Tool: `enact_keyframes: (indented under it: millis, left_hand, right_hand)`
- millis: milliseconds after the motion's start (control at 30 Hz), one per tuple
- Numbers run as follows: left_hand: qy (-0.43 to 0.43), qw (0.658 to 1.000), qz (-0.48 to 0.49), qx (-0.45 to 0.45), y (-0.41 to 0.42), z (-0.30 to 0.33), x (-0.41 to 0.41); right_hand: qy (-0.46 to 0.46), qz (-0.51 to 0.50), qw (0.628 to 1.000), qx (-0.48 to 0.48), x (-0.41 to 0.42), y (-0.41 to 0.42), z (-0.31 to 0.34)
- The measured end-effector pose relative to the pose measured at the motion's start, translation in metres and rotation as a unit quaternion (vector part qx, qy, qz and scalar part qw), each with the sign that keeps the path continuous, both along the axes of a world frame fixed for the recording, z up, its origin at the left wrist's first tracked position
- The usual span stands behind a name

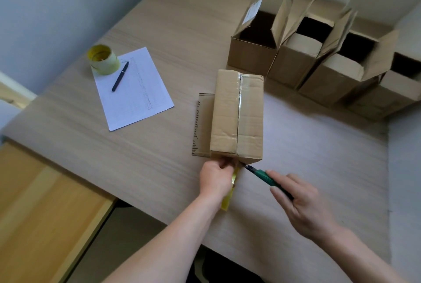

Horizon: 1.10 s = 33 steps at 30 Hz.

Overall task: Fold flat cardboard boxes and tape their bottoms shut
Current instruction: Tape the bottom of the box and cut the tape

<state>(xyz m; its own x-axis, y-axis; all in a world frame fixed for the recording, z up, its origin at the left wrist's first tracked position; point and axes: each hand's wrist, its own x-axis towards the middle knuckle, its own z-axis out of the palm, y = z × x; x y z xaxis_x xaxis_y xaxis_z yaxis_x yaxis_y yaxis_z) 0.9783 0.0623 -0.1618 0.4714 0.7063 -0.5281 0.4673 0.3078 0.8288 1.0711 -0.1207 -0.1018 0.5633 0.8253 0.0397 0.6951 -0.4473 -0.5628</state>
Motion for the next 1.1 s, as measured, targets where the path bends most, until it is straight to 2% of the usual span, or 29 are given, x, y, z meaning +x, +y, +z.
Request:
enact_keyframes:
  millis: [300, 500, 633, 733, 833, 867, 900, 933, 967, 1033, 1100]
  left_hand:
    - [0.060, 0.997, 0.014, 0.056, -0.005, 0.016, -0.002]
    - [0.100, 0.994, 0.001, 0.032, -0.007, 0.008, -0.010]
    - [0.075, 0.997, -0.014, 0.030, -0.011, 0.010, -0.017]
    - [0.037, 0.999, -0.028, -0.002, -0.013, 0.016, -0.023]
    - [0.015, 0.997, -0.078, -0.005, -0.018, 0.030, -0.027]
    - [0.005, 0.996, -0.093, 0.002, -0.021, 0.036, -0.026]
    - [-0.004, 0.994, -0.106, 0.013, -0.024, 0.042, -0.025]
    - [-0.015, 0.992, -0.120, 0.029, -0.027, 0.048, -0.023]
    - [-0.028, 0.990, -0.134, 0.041, -0.031, 0.055, -0.020]
    - [-0.062, 0.985, -0.160, 0.032, -0.038, 0.068, -0.015]
    - [-0.086, 0.981, -0.176, 0.007, -0.041, 0.078, -0.014]
  right_hand:
    - [-0.085, 0.006, 0.996, -0.019, -0.002, 0.016, -0.001]
    - [-0.076, -0.027, 0.997, -0.011, -0.003, 0.016, -0.006]
    - [-0.050, -0.033, 0.998, -0.028, 0.002, 0.005, -0.020]
    - [-0.022, -0.101, 0.991, -0.086, 0.007, -0.026, -0.039]
    - [-0.041, -0.180, 0.960, -0.209, 0.007, -0.052, -0.053]
    - [-0.039, -0.201, 0.959, -0.196, 0.003, -0.053, -0.054]
    - [-0.006, -0.218, 0.965, -0.142, -0.004, -0.049, -0.051]
    - [0.074, -0.232, 0.968, -0.055, -0.013, -0.039, -0.044]
    - [0.198, -0.236, 0.951, 0.039, -0.021, -0.026, -0.034]
    - [0.413, -0.200, 0.875, 0.155, -0.035, -0.001, -0.017]
    - [0.488, -0.199, 0.829, 0.188, -0.040, 0.017, -0.008]
